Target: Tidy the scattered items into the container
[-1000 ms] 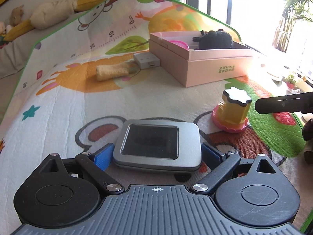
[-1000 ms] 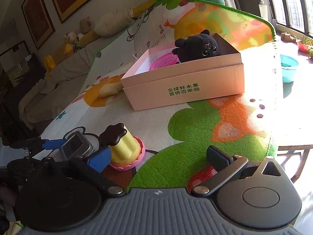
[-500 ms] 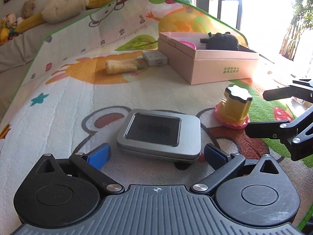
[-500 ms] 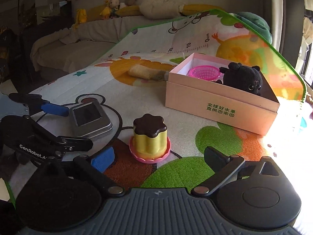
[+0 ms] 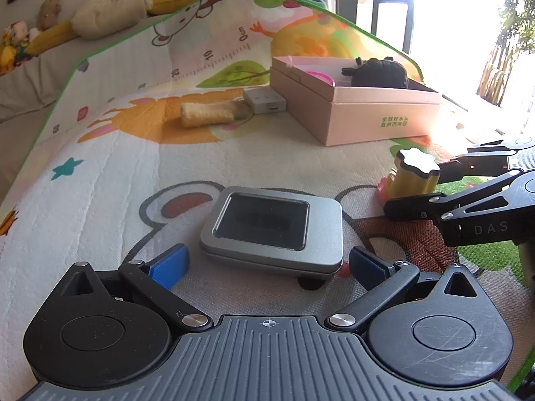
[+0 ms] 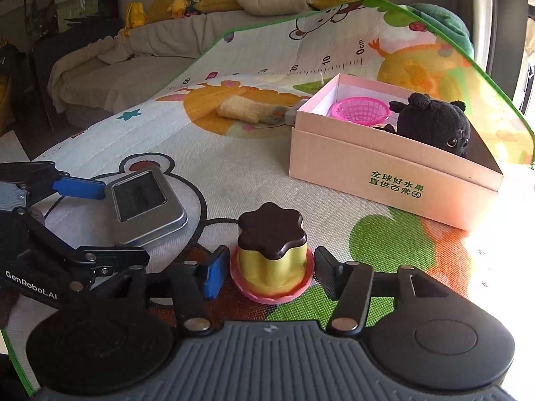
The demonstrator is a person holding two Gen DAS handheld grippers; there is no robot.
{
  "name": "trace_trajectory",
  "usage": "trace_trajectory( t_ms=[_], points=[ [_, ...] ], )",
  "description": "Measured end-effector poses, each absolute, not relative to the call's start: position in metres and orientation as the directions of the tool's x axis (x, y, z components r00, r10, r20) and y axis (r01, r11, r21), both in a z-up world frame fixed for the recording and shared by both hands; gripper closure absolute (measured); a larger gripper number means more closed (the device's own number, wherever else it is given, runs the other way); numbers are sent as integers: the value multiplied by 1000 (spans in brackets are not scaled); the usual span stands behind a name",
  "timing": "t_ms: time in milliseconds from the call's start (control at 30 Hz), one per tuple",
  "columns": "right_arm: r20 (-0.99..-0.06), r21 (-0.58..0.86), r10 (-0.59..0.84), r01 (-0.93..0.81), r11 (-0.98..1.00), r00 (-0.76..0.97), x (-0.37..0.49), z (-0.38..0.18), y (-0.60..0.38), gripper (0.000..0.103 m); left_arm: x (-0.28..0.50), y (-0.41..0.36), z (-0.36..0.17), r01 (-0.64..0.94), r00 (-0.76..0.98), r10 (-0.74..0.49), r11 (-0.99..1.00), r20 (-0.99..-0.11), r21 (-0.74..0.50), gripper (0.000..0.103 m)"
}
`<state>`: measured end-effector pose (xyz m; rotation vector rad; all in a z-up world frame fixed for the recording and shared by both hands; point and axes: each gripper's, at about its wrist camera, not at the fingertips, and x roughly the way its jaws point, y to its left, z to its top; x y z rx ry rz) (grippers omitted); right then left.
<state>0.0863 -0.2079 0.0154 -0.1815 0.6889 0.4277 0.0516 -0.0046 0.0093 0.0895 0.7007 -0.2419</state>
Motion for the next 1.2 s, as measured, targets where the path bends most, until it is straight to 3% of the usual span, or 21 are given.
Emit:
trace_trajectory(
  t_ms=[100, 267, 467, 567, 667, 933, 1200],
  points=[
    [-641, -40, 291, -409, 911, 710, 70, 16, -222, 47, 57, -3, 12, 272, 734, -209, 962, -646, -2, 0],
    [-645, 1, 271, -354, 935, 715, 52, 14, -249, 47, 73, -12, 13, 343, 725, -199, 934, -660, 95, 0],
    [-631, -9, 261, -343, 939, 731, 47, 12, -251, 47, 82, -15, 11, 394, 700, -253, 917, -668, 66, 0],
    [-630, -9, 260, -341, 940, 732, 47, 12, -251, 45, 80, -18, 11, 396, 705, -248, 915, -664, 79, 0],
    [-631, -25, 254, -347, 938, 733, 46, 13, -249, 45, 76, -21, 14, 412, 700, -258, 908, -666, 80, 8],
    [-620, -77, 242, -364, 928, 746, 33, 24, -250, 47, 65, -43, 21, 481, 687, -278, 866, -671, 133, 8],
    [-581, -43, 249, -334, 941, 775, 46, 60, -284, 47, 89, -73, 60, 536, 736, -352, 825, -578, 180, 8]
  ],
)
